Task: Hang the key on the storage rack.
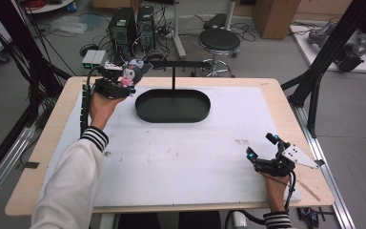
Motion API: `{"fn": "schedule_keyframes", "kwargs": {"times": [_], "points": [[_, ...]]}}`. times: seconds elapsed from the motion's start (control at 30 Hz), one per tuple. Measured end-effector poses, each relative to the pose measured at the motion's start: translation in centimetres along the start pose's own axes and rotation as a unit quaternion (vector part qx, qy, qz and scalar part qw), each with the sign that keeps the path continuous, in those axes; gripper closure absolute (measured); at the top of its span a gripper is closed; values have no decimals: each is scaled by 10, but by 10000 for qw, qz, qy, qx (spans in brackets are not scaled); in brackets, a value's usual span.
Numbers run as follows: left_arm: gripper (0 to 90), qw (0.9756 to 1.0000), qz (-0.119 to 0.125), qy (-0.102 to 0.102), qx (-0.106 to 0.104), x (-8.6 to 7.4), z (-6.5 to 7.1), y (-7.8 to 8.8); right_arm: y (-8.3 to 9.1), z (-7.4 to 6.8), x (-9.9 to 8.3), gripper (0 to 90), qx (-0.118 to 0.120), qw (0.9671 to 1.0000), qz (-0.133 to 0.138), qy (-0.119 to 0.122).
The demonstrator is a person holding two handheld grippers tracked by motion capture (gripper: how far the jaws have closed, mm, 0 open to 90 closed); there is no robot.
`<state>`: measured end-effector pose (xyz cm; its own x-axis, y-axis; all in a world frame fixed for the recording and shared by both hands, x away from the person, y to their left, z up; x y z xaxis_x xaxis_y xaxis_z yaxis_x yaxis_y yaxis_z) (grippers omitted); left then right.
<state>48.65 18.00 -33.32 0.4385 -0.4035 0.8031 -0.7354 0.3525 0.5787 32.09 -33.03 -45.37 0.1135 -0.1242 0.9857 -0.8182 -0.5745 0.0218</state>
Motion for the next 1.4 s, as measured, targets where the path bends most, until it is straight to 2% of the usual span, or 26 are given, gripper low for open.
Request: {"fn": "schedule_keyframes", "kwargs": {"times": [0.57,0.9,1.2,1.4], "points": [[540,9999,-143,9,-51,-11,1,-9,0,0,0,5,-1,10000,2,6],[539,9989,-423,-185,-34,-15,5,-22,0,0,0,5,6,10000,-1,-3],[539,9975,-615,-319,-105,-19,12,-37,0,0,0,5,7,10000,-6,-16],[533,9974,-617,-197,-309,-23,10,-43,0,0,0,5,6,10000,5,6]]}}
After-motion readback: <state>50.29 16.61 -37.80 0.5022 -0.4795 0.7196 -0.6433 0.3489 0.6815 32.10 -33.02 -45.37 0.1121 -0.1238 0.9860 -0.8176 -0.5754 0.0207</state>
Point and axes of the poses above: each handheld gripper's, and its own axes: y roughly backward along the jaws, x roughly out of its top, z roughly to its right, the point moved 3 cm from there along -y, roughly forward along the jaws, and after that the axes turned 7 degrees about -y, right-handed, at the moved point
